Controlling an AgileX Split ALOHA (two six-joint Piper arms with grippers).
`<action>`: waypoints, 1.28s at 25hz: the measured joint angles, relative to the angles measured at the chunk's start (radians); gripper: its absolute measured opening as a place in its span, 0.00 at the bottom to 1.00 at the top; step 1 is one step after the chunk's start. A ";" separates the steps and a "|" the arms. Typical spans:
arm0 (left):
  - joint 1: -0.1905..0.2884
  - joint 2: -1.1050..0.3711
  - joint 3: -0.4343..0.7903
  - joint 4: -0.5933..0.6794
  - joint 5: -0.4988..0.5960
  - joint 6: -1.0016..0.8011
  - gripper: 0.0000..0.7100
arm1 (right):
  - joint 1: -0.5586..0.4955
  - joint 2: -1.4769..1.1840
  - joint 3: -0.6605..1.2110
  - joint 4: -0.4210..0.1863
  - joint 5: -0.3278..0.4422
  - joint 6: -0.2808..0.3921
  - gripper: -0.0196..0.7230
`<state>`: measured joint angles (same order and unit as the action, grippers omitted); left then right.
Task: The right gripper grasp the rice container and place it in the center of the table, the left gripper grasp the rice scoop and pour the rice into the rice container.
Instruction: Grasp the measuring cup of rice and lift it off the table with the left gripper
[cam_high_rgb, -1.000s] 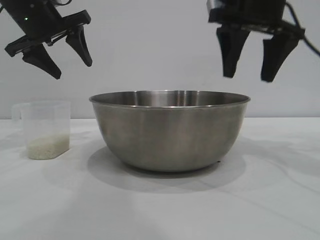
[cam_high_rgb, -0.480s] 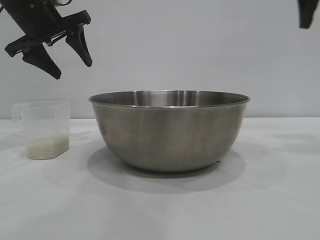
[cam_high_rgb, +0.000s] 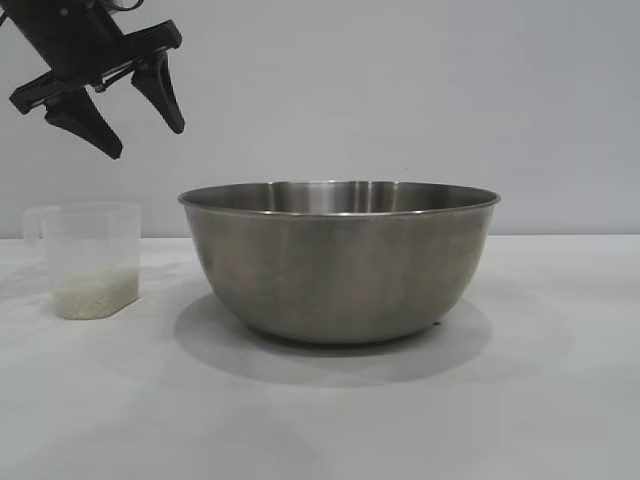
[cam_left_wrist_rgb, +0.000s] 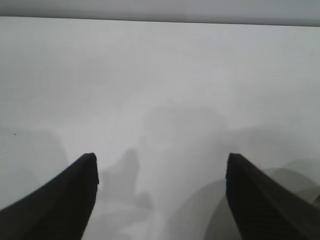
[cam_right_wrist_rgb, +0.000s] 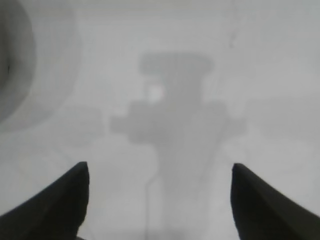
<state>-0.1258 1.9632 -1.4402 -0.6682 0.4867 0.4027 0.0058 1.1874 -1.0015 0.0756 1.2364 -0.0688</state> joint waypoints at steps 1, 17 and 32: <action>0.000 0.000 0.000 0.000 0.000 0.000 0.67 | 0.000 -0.047 0.046 0.000 0.000 0.000 0.70; 0.000 0.000 0.000 0.003 0.002 0.002 0.67 | 0.000 -0.935 0.478 0.000 -0.049 0.000 0.70; 0.000 -0.033 0.000 0.046 0.043 0.002 0.67 | 0.000 -1.205 0.513 0.000 -0.091 0.000 0.70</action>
<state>-0.1258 1.9305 -1.4402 -0.6222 0.5297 0.4043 0.0058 -0.0171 -0.4889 0.0756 1.1456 -0.0688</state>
